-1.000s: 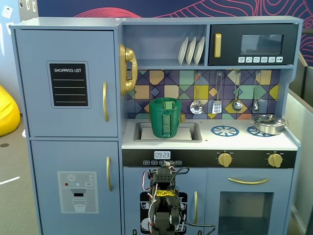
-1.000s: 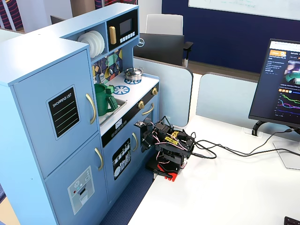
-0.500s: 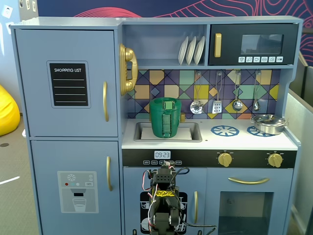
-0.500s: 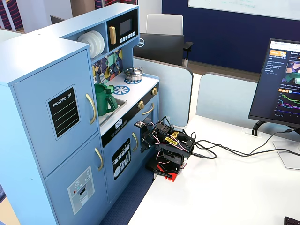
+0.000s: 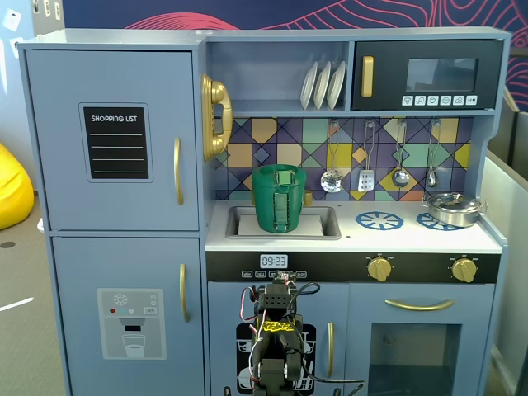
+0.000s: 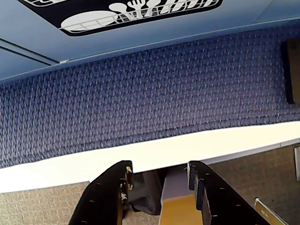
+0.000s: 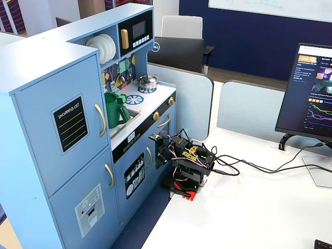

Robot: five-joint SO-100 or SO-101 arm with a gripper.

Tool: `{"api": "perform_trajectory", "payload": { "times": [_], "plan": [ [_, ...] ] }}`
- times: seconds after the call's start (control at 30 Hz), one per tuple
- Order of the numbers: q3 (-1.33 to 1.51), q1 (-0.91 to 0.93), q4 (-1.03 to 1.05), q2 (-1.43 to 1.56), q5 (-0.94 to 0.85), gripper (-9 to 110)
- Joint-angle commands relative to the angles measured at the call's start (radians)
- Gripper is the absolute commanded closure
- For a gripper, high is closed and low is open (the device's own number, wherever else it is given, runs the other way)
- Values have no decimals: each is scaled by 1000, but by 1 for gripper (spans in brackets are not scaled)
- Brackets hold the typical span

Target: Pick up the lid from the counter and put it on the green recipient

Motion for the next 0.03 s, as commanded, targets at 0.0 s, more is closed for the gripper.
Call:
{"api": "perform_trajectory", "payload": {
  "times": [0.0],
  "plan": [
    [5,15,183,-8,-3,95]
  ]
}}
